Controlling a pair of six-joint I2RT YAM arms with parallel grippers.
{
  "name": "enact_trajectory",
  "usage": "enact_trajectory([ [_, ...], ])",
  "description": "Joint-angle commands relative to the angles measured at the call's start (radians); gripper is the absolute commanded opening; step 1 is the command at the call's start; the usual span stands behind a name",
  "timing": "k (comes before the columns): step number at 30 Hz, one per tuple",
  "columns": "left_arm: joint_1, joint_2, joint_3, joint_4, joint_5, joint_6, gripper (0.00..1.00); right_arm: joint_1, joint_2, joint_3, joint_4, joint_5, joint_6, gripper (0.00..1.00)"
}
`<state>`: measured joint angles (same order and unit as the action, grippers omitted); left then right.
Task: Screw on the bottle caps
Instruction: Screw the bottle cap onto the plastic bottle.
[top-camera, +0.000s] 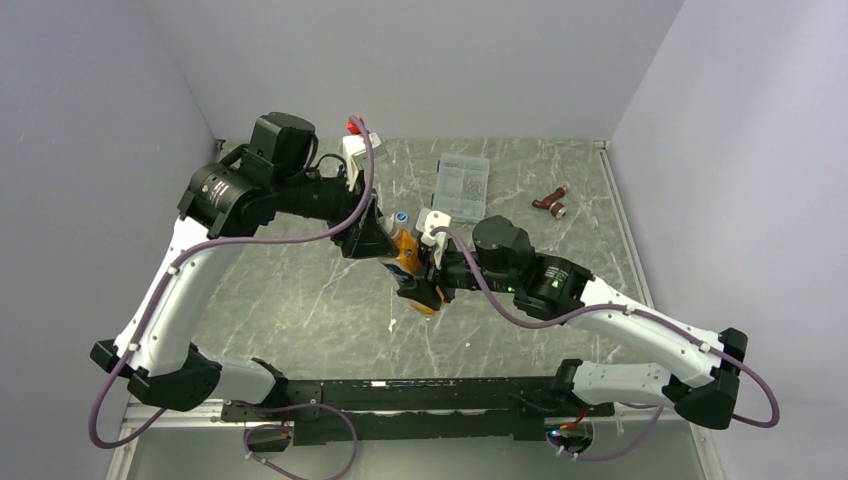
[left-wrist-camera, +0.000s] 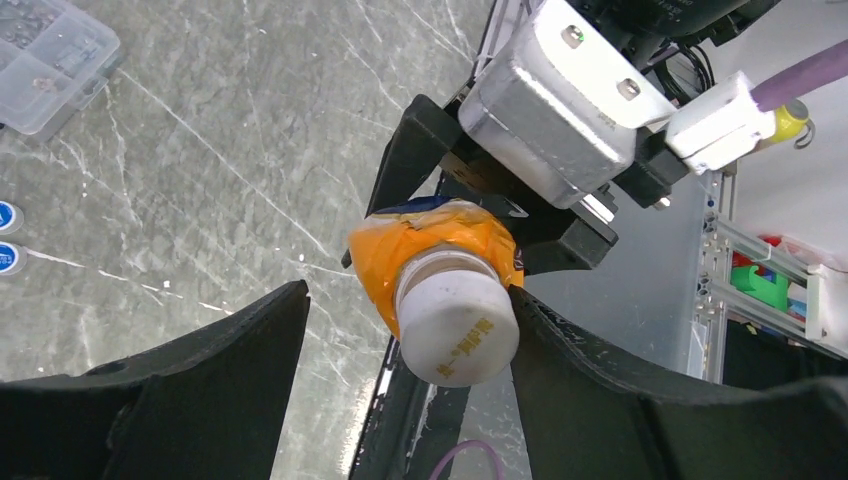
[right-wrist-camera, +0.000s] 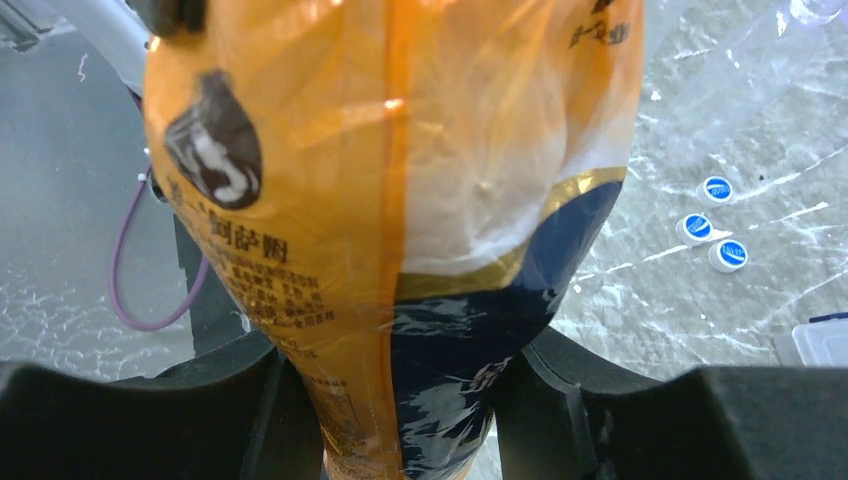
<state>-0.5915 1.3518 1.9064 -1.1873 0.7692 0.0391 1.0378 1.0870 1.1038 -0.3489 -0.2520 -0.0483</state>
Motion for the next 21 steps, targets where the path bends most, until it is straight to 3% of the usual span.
enact_trajectory([
  [1, -0.001, 0.007, 0.042, 0.011, -0.062, -0.007, 0.75, 0.004, -0.024, 0.012, 0.110, -0.027, 0.002, 0.21],
  [11, 0.001, 0.010, 0.064, 0.004, -0.057, 0.002, 0.75, 0.004, -0.004, -0.009, 0.127, -0.003, 0.016, 0.21],
  [21, 0.002, -0.001, 0.041, 0.037, -0.063, -0.016, 0.99, -0.008, -0.029, -0.042, 0.183, 0.060, 0.044, 0.20],
])
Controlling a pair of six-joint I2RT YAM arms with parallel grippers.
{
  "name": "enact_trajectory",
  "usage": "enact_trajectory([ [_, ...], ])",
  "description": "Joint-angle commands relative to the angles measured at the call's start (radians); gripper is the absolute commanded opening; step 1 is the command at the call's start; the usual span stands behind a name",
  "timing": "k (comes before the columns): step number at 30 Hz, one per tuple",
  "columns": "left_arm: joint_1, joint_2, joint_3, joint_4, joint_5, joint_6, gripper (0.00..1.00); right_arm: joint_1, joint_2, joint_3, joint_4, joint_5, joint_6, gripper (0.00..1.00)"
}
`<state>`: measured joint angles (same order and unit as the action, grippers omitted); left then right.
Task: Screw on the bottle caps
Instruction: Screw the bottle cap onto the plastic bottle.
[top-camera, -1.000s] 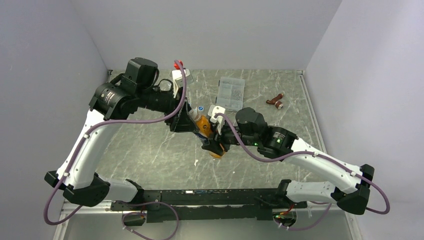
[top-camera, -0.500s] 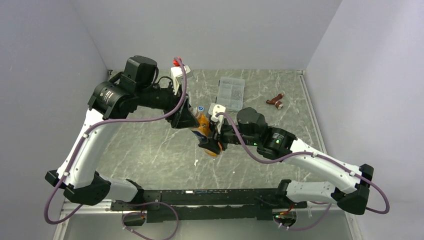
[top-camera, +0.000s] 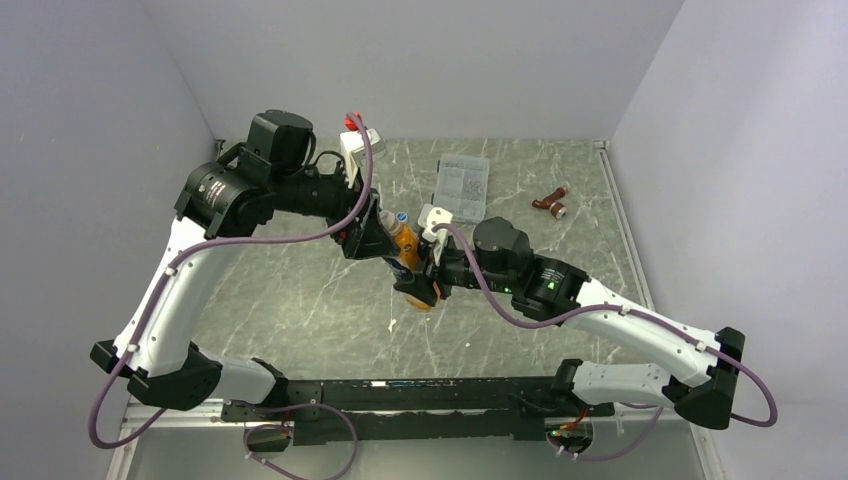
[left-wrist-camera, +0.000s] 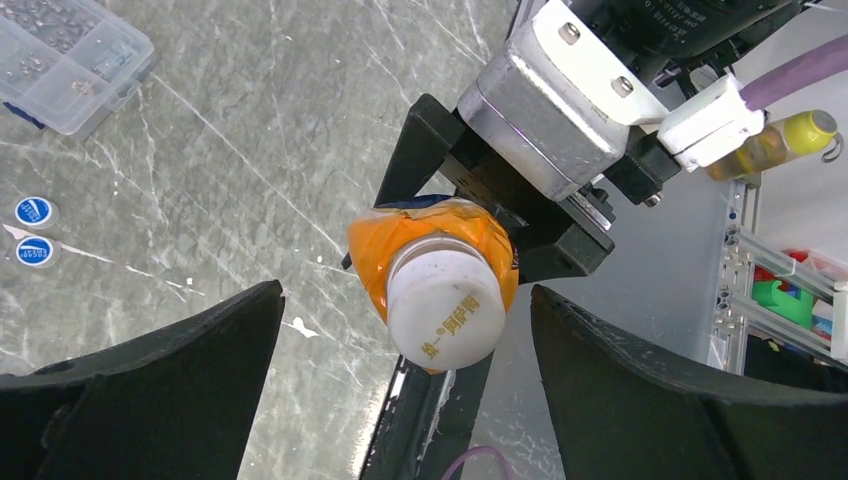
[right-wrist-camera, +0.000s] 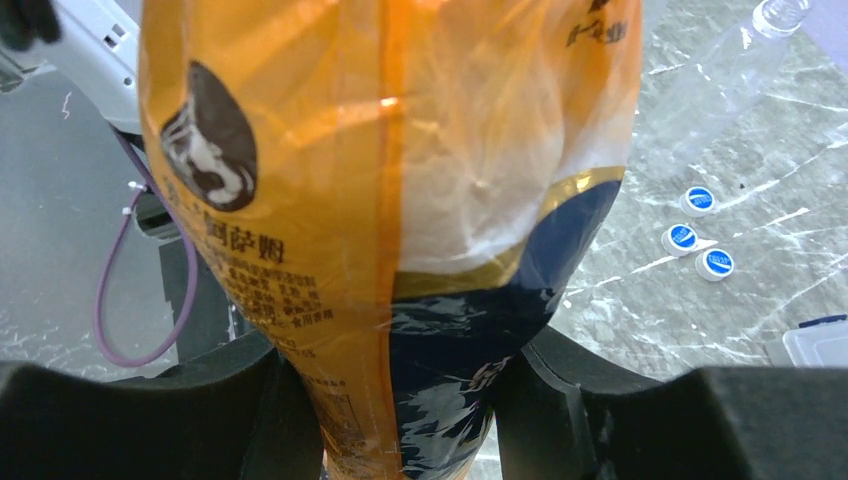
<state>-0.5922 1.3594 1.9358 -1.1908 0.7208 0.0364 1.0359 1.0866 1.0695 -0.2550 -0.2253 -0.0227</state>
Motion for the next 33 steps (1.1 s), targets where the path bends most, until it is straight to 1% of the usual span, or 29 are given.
enact_trajectory([
  [1, 0.004, -0.011, 0.009, 0.045, -0.014, -0.016, 0.99, -0.008, -0.031, -0.009, 0.093, 0.039, 0.021, 0.20],
  [12, 0.025, -0.049, -0.018, 0.102, -0.023, -0.030, 0.99, -0.039, -0.084, -0.048, 0.140, 0.118, 0.066, 0.19],
  [16, 0.055, -0.076, -0.046, 0.162, 0.004, -0.098, 0.99, -0.044, -0.104, -0.058, 0.153, 0.179, 0.075, 0.19],
  [19, 0.071, -0.121, -0.090, 0.264, 0.003, -0.163, 0.99, -0.046, -0.106, -0.059, 0.162, 0.216, 0.079, 0.19],
  [24, 0.075, -0.201, -0.185, 0.485, -0.136, -0.301, 0.99, -0.048, -0.100, -0.043, 0.177, 0.265, 0.086, 0.21],
  [26, 0.075, -0.227, -0.212, 0.557, -0.163, -0.320, 0.99, -0.048, -0.081, -0.018, 0.171, 0.286, 0.094, 0.21],
  [30, 0.075, -0.268, -0.271, 0.665, -0.179, -0.302, 0.97, -0.048, -0.056, 0.009, 0.175, 0.287, 0.116, 0.20],
  [33, 0.075, -0.303, -0.357, 0.787, -0.192, -0.311, 0.97, -0.049, -0.049, 0.022, 0.188, 0.287, 0.141, 0.21],
])
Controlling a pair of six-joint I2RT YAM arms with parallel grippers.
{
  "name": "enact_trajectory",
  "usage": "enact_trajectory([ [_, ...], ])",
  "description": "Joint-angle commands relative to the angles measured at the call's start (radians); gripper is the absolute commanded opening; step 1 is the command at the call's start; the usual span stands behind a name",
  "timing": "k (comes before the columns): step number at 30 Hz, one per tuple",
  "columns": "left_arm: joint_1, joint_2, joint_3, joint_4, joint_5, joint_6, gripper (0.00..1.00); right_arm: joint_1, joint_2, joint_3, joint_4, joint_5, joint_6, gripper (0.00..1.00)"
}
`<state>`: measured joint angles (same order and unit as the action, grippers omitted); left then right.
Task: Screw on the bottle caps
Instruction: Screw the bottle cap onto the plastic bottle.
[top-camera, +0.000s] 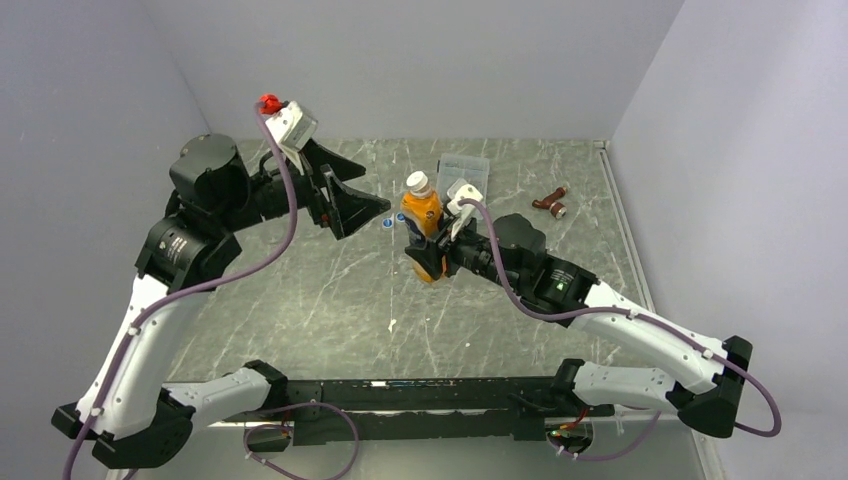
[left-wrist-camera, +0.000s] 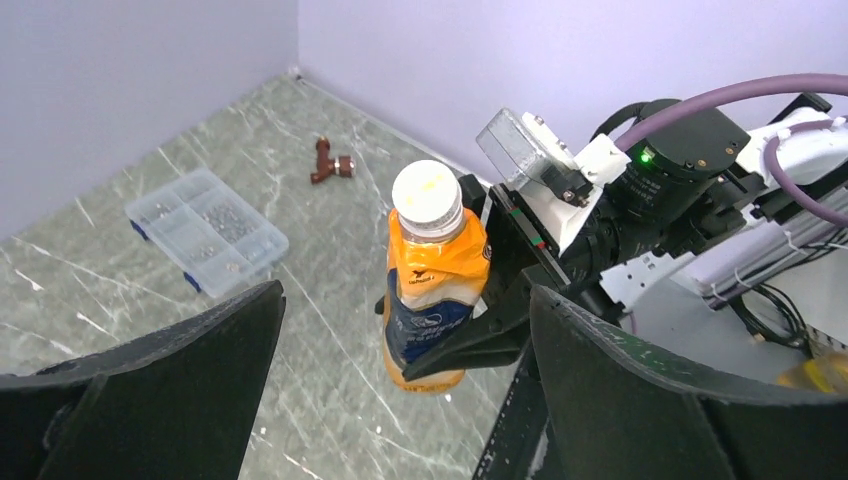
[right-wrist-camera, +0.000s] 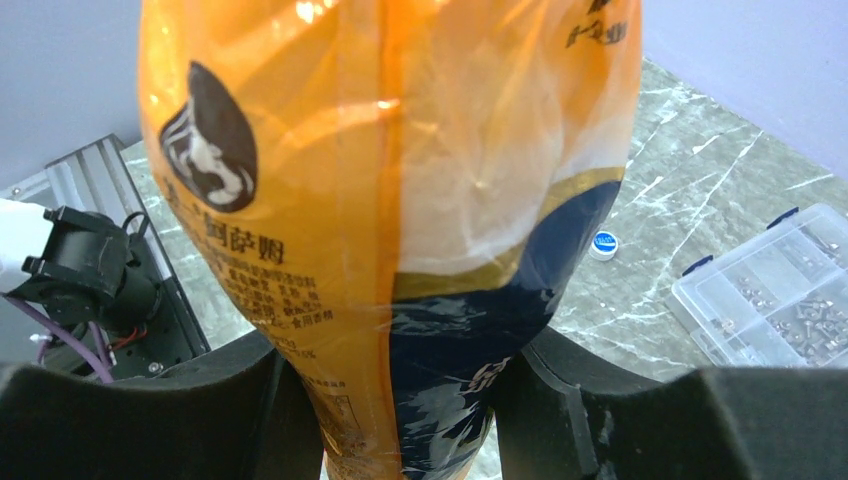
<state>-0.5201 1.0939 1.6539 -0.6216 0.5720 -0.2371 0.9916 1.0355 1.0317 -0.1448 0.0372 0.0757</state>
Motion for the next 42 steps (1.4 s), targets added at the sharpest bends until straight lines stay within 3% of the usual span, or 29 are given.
enact_trajectory([
  [1, 0.003, -0.046, -0.092, 0.253, -0.048, -0.042, 0.97, -0.004, 0.004, 0.064, 0.081, 0.019, 0.047, 0.21],
  [7, 0.003, -0.049, -0.185, 0.428, -0.092, -0.097, 0.93, -0.005, 0.036, 0.096, 0.084, 0.002, 0.074, 0.21],
  [14, 0.003, -0.014, -0.201, 0.532, -0.027, -0.165, 0.90, -0.003, 0.063, 0.117, 0.083, -0.001, 0.094, 0.21],
  [42, 0.003, 0.074, -0.201, 0.585, 0.031, -0.250, 0.78, -0.004, 0.082, 0.120, 0.089, 0.003, 0.096, 0.21],
])
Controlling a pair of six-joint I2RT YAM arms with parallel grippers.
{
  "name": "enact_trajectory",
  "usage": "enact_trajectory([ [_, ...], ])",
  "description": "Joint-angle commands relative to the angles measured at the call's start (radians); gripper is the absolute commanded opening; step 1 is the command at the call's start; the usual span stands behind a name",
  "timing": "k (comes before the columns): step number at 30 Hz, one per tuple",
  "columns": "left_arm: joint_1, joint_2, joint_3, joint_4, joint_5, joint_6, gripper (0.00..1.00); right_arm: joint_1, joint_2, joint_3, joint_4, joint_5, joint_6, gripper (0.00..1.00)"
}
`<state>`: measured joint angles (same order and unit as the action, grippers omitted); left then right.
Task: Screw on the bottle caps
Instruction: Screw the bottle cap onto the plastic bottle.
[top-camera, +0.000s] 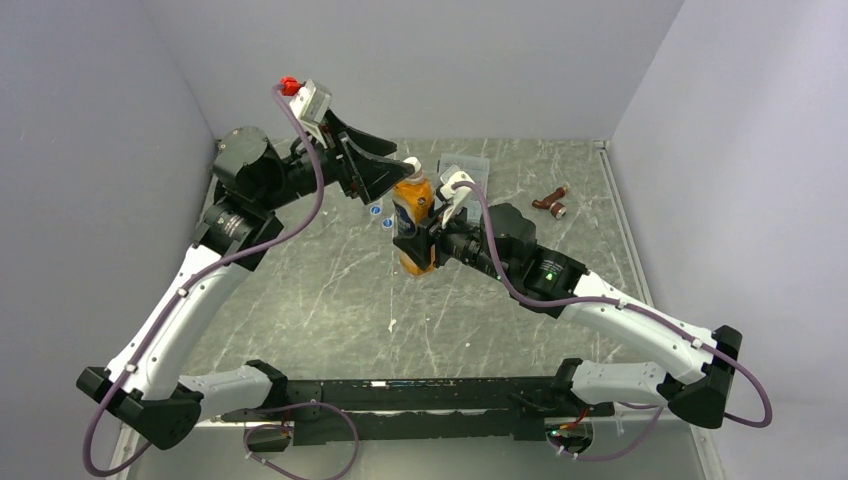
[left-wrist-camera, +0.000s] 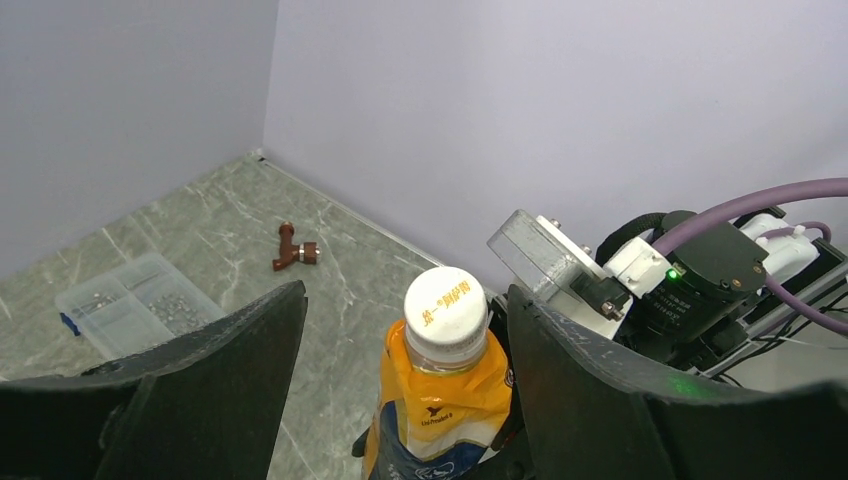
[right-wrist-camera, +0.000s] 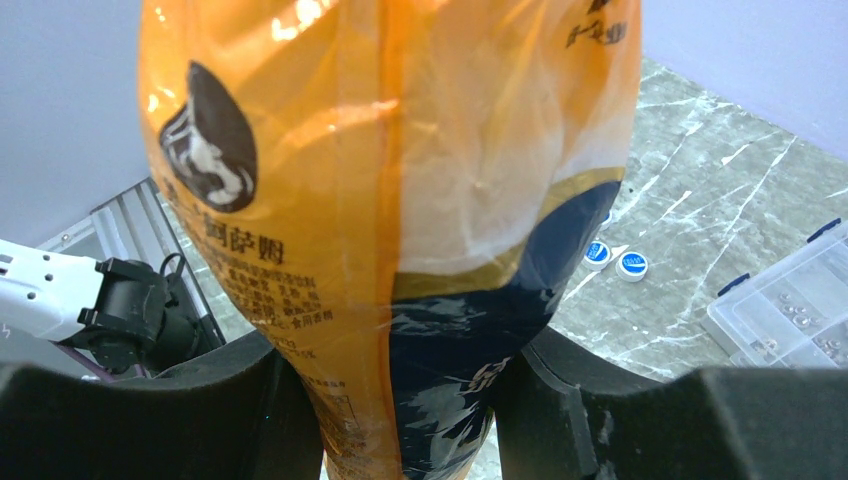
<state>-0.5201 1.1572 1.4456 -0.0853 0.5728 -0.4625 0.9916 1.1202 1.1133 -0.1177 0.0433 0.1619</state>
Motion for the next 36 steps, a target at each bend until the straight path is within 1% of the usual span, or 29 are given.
enact_trajectory([
  [1, 0.003, 0.013, 0.005, 0.051, 0.033, -0.027, 0.77, -0.004, -0.003, 0.037, 0.063, -0.002, 0.011, 0.21],
  [8, 0.003, 0.025, 0.001, 0.077, 0.049, -0.053, 0.71, -0.004, 0.002, 0.038, 0.064, -0.005, 0.011, 0.21],
  [18, 0.003, 0.039, 0.002, 0.078, 0.068, -0.068, 0.59, -0.005, 0.006, 0.034, 0.069, -0.004, 0.013, 0.21],
  [21, 0.003, 0.041, 0.003, 0.078, 0.070, -0.067, 0.49, -0.004, 0.008, 0.035, 0.067, -0.005, 0.011, 0.21],
  [23, 0.003, 0.042, 0.004, 0.078, 0.073, -0.065, 0.41, -0.004, 0.010, 0.036, 0.063, -0.005, 0.010, 0.21],
  [25, 0.003, 0.042, 0.005, 0.076, 0.076, -0.064, 0.36, -0.004, 0.009, 0.034, 0.061, -0.005, 0.008, 0.21],
  [26, 0.003, 0.042, 0.006, 0.076, 0.079, -0.062, 0.32, -0.004, 0.010, 0.034, 0.060, -0.006, 0.008, 0.21],
  [30, 0.003, 0.050, 0.021, 0.049, 0.104, -0.049, 0.27, -0.004, 0.012, 0.038, 0.044, -0.016, 0.000, 0.21],
  [36, 0.003, 0.069, 0.074, -0.048, 0.185, 0.008, 0.24, -0.004, 0.009, 0.056, -0.001, -0.089, -0.031, 0.20],
])
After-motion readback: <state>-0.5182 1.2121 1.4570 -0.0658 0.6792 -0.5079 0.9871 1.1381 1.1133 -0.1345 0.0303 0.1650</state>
